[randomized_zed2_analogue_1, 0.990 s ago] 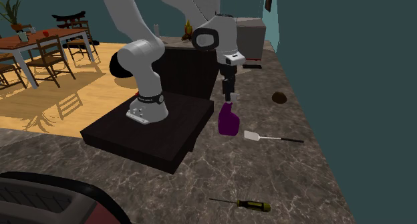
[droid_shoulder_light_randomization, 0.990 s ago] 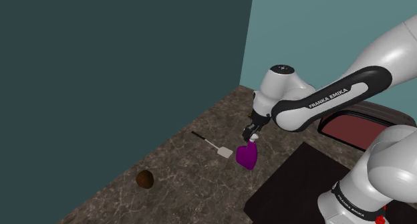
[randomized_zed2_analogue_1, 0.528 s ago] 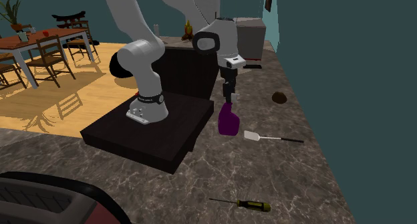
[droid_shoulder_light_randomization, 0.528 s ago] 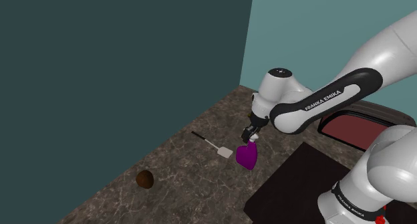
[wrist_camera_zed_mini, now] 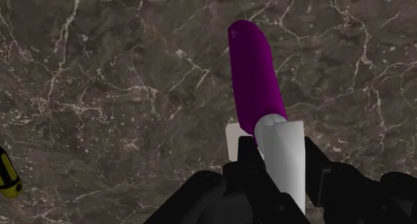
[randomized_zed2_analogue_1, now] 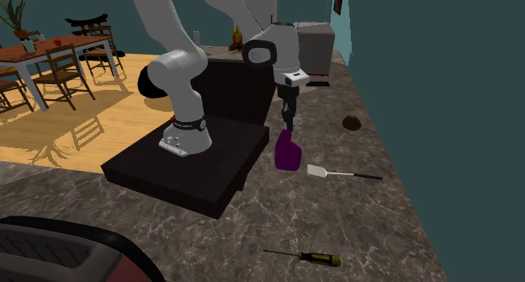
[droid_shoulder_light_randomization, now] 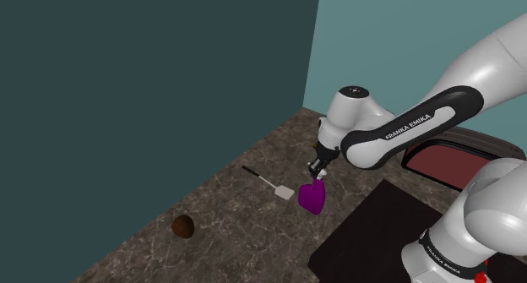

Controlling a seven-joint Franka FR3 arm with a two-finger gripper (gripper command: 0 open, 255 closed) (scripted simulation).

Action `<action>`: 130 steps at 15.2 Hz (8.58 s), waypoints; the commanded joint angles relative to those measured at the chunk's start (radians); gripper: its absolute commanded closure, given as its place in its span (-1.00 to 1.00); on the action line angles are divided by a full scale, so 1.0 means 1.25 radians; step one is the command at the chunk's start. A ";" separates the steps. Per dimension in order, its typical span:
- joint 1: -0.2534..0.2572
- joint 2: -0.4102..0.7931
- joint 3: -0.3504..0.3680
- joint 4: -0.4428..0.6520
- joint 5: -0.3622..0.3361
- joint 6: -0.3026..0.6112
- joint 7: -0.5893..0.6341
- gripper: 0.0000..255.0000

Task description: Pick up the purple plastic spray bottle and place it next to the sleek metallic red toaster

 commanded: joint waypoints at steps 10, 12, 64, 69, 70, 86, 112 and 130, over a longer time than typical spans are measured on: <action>0.010 -0.059 -0.009 0.016 0.015 -0.075 -0.013 1.00; 0.013 -0.080 -0.013 0.024 0.019 -0.104 -0.017 1.00; 0.017 -0.257 -0.057 0.472 0.019 -0.729 -0.050 1.00; 0.009 -0.363 -0.104 0.407 0.005 -0.769 -0.101 1.00; 0.006 -0.389 -0.116 0.391 0.000 -0.779 -0.113 1.00; -0.078 -0.737 -0.337 0.267 -0.169 -0.989 -0.342 1.00; -0.128 -0.870 -0.730 0.564 -0.610 -1.241 -0.822 1.00; 0.063 -0.751 -0.964 1.084 -0.862 -1.291 -1.209 1.00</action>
